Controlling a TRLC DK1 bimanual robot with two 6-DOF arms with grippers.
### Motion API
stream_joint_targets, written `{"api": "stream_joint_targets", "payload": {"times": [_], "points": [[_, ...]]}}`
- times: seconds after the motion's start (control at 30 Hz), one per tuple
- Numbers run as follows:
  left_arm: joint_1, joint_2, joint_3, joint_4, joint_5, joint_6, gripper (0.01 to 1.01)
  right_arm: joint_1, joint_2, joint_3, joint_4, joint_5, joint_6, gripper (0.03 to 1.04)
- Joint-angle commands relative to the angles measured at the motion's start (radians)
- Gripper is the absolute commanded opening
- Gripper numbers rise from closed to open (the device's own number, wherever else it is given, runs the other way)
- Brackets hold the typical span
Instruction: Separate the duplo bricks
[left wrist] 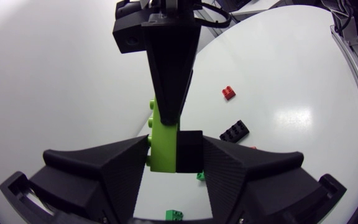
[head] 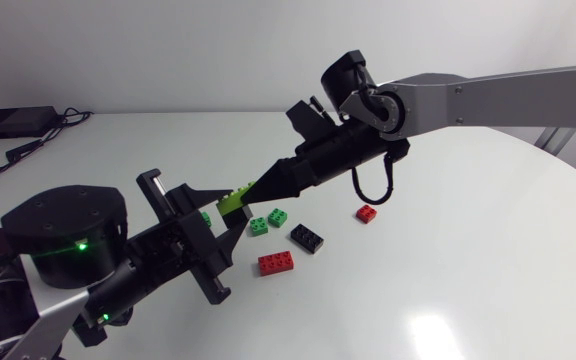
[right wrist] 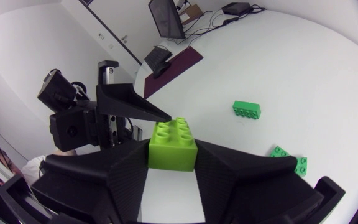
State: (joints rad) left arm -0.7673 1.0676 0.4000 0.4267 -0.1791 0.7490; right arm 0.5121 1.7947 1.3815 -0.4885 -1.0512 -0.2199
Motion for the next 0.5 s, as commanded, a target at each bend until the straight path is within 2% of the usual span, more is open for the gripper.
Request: {"api": "stream_joint_targets", "payload": {"times": [0.0,0.27,0.37,0.47], "points": [[0.005,0.002,-0.012,0.012,0.009,0.01,0.416,0.009,0.023,-0.007,0.018,-0.006,0.016,0.11],[0.0,-0.006,-0.016,0.012,0.009,-0.002,0.434,0.014,0.011,-0.024,0.031,0.0,0.021,0.09],[0.0,-0.023,-0.009,0.006,0.007,-0.01,0.566,0.006,-0.008,-0.042,0.048,0.017,0.03,0.09],[0.005,-0.049,0.003,-0.02,0.006,-0.039,0.739,-0.017,-0.038,-0.068,0.091,0.031,0.067,0.09]]}}
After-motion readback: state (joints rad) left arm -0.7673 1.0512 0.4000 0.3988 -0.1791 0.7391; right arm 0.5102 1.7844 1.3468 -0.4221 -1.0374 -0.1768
